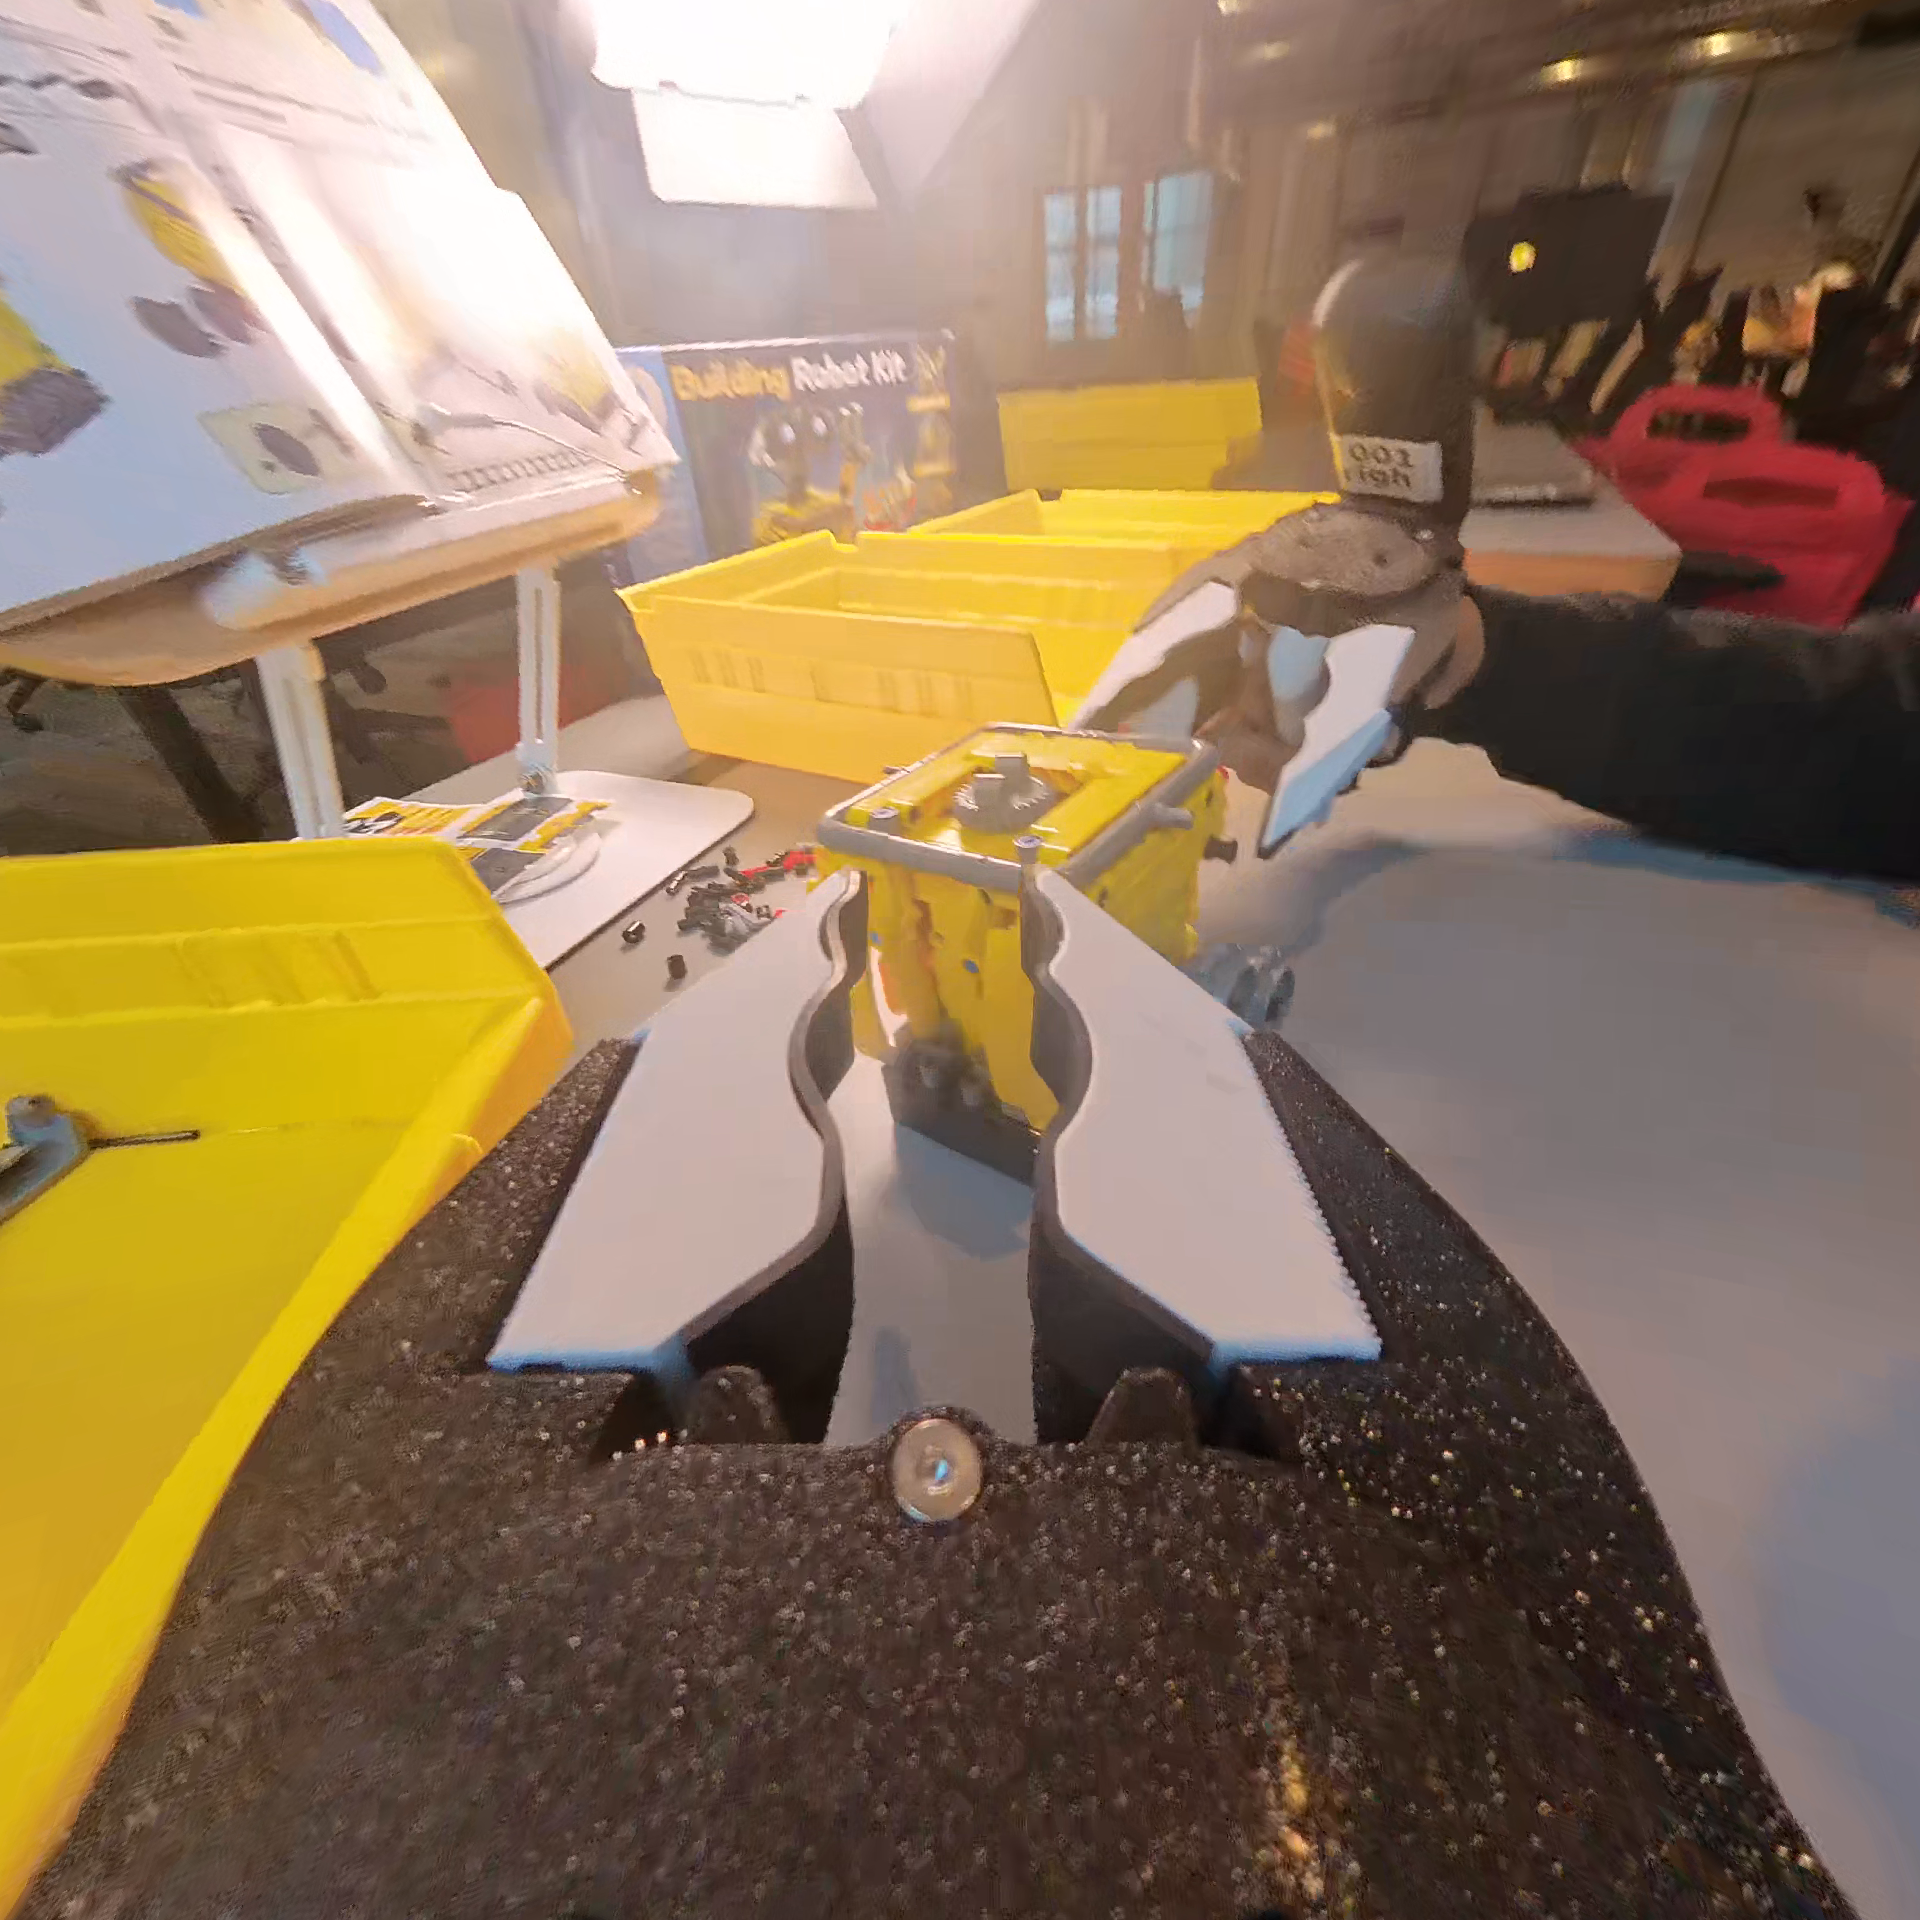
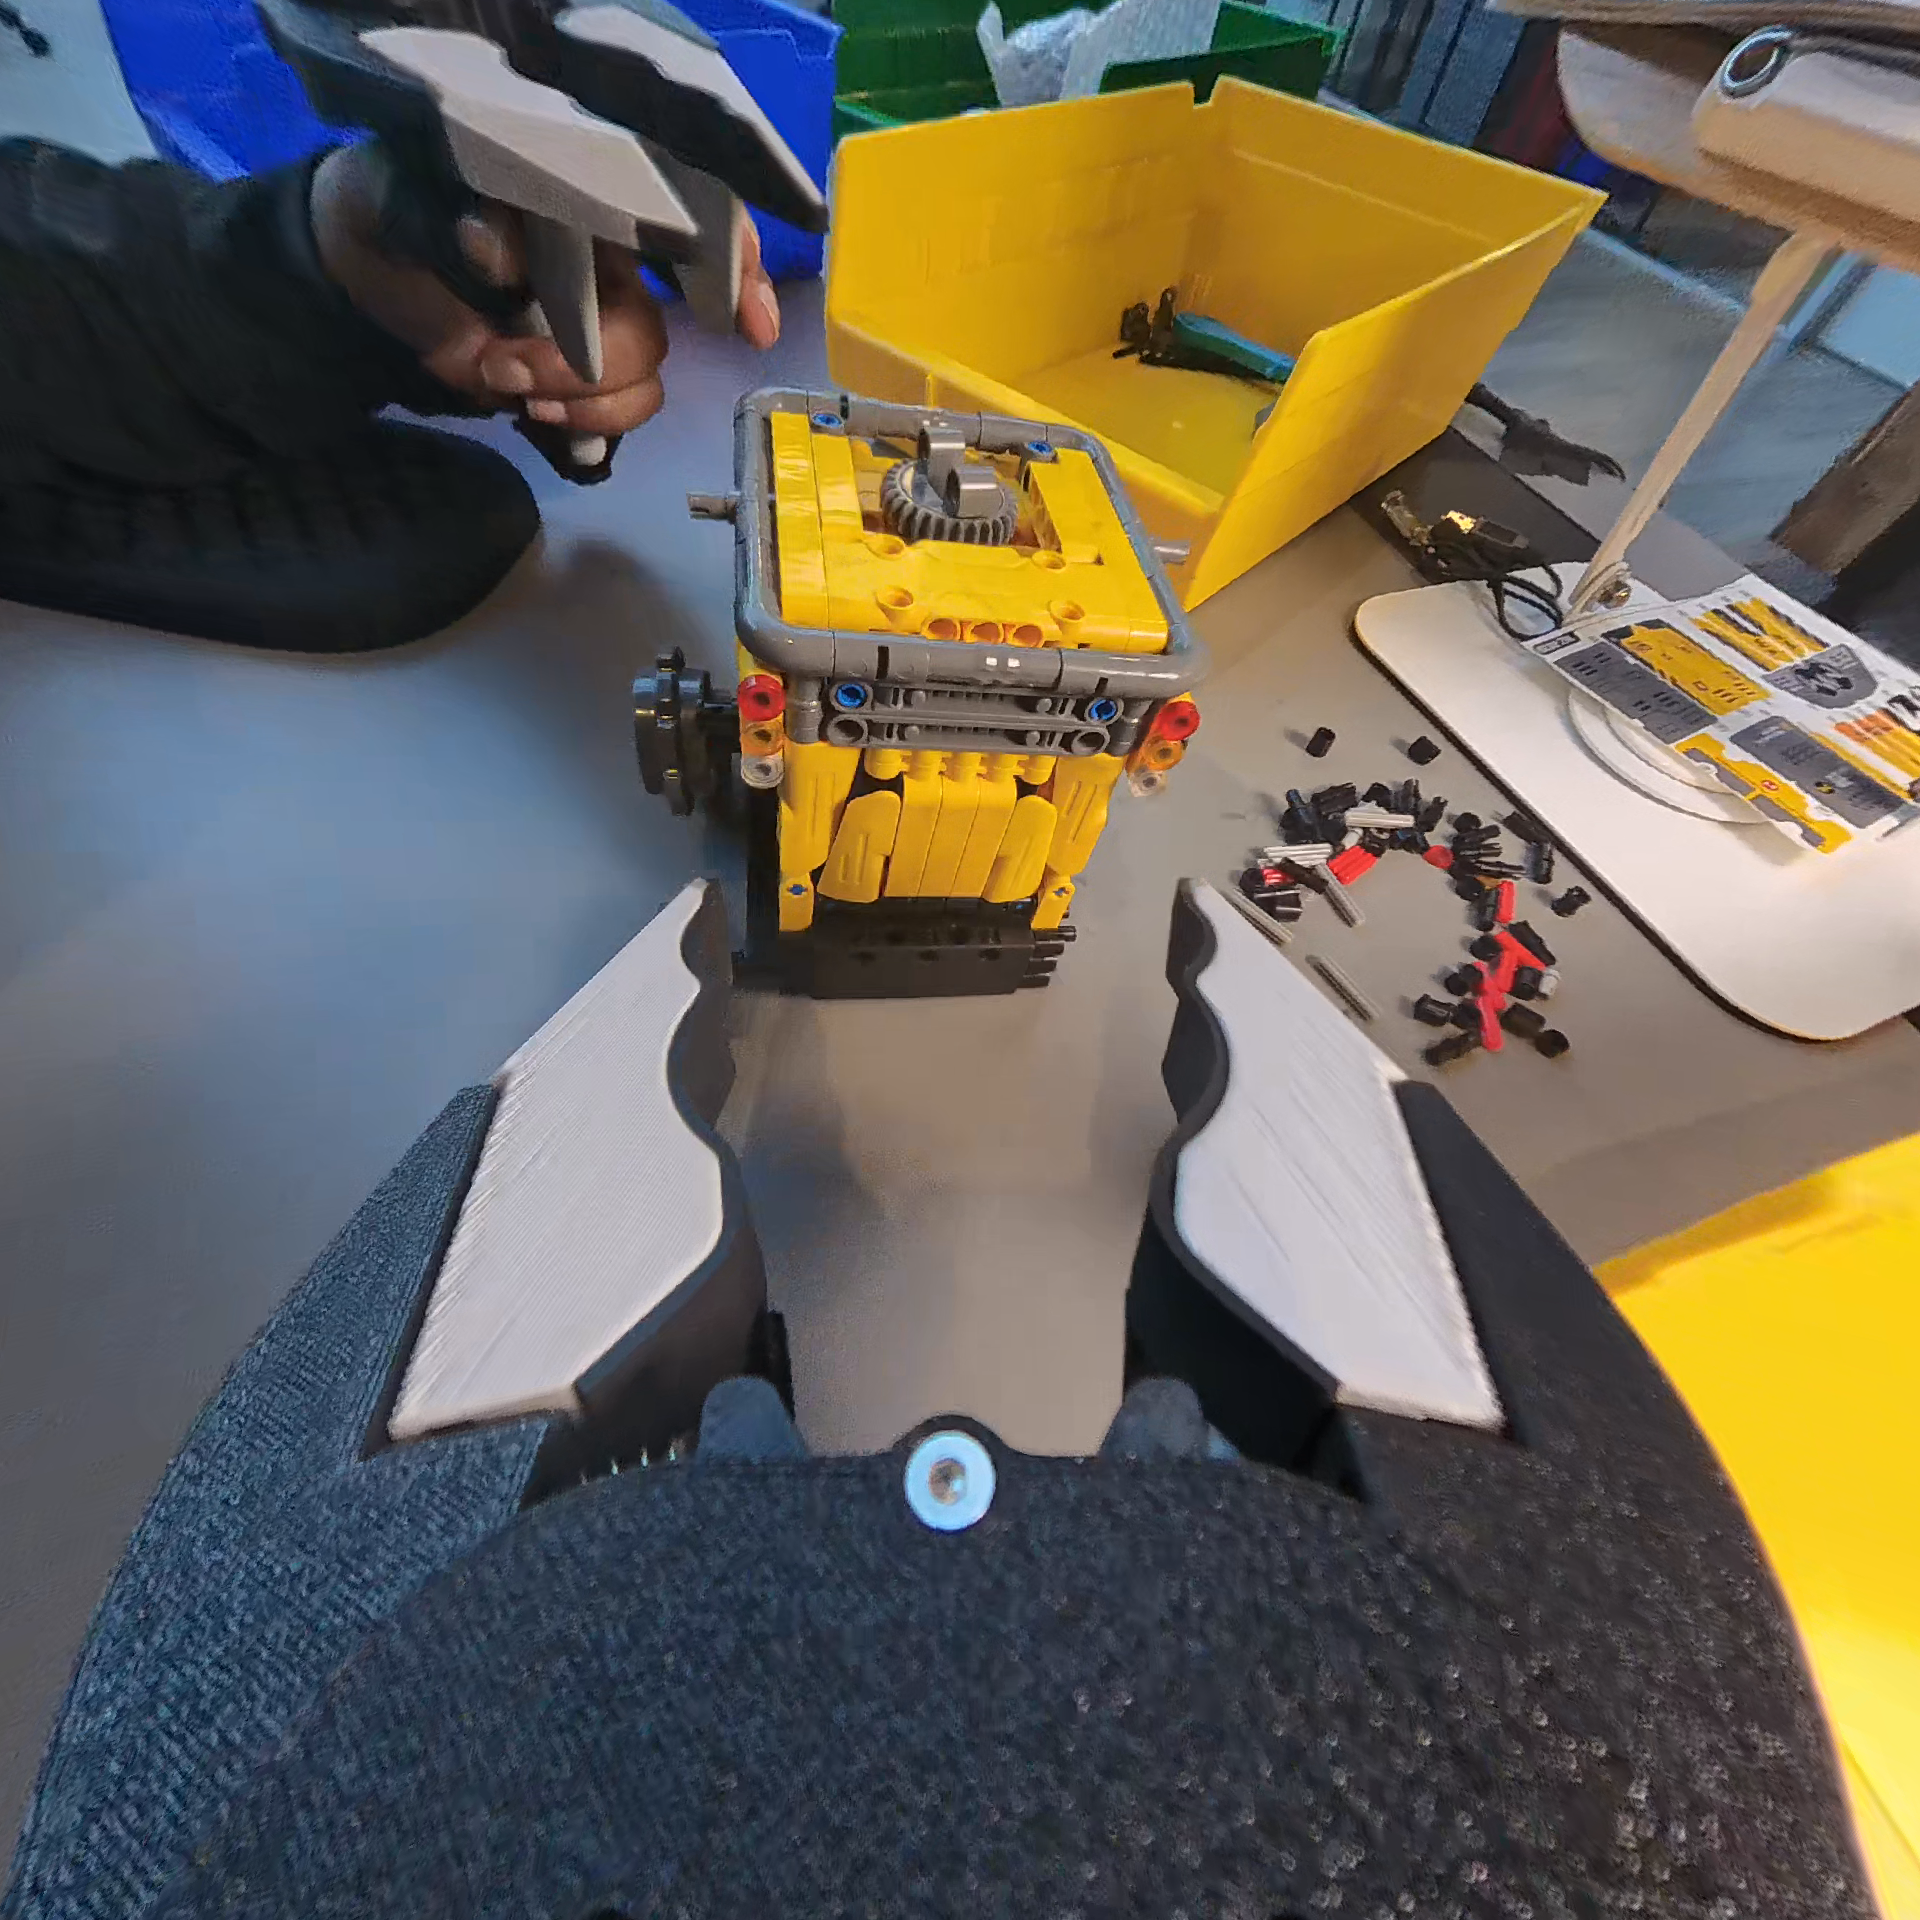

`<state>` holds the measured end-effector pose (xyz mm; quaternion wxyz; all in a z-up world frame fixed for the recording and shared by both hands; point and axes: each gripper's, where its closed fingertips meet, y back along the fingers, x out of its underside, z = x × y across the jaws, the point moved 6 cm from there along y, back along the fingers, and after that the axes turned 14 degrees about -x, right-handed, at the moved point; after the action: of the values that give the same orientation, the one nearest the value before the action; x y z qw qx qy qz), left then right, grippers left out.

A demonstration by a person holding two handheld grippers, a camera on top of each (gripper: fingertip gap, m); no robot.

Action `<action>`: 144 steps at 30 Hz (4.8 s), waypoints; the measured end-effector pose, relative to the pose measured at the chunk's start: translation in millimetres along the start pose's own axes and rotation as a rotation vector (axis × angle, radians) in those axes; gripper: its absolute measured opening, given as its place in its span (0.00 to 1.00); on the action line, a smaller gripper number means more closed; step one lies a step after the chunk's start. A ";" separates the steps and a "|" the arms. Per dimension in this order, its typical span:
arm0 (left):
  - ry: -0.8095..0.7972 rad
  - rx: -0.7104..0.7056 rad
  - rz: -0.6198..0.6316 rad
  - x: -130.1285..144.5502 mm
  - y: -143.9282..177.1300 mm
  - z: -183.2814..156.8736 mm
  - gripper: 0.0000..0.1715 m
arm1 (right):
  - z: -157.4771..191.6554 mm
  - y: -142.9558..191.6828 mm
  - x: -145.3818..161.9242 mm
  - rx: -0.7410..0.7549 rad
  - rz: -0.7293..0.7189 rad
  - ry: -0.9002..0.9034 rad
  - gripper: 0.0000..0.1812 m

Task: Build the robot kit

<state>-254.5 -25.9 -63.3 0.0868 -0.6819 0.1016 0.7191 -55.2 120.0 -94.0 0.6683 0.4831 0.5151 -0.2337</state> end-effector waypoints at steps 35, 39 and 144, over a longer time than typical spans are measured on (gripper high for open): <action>-0.236 -0.374 0.015 -4.7 -62.4 49.9 0.17 | -299.0 98.6 -97.1 0.547 -0.393 -0.195 0.33; -0.253 -0.364 0.019 -3.4 -65.1 43.4 0.17 | -291.7 99.5 -98.2 0.598 -0.347 -0.170 0.34; -0.147 -0.437 0.035 7.5 -60.4 65.6 0.13 | 2.2 -38.4 -42.7 -0.031 0.065 -0.058 0.72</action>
<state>-302.2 49.6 -69.2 -0.0682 -0.6285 -0.0511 0.7731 -100.7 93.8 -70.5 0.6976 0.4822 0.4831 -0.2179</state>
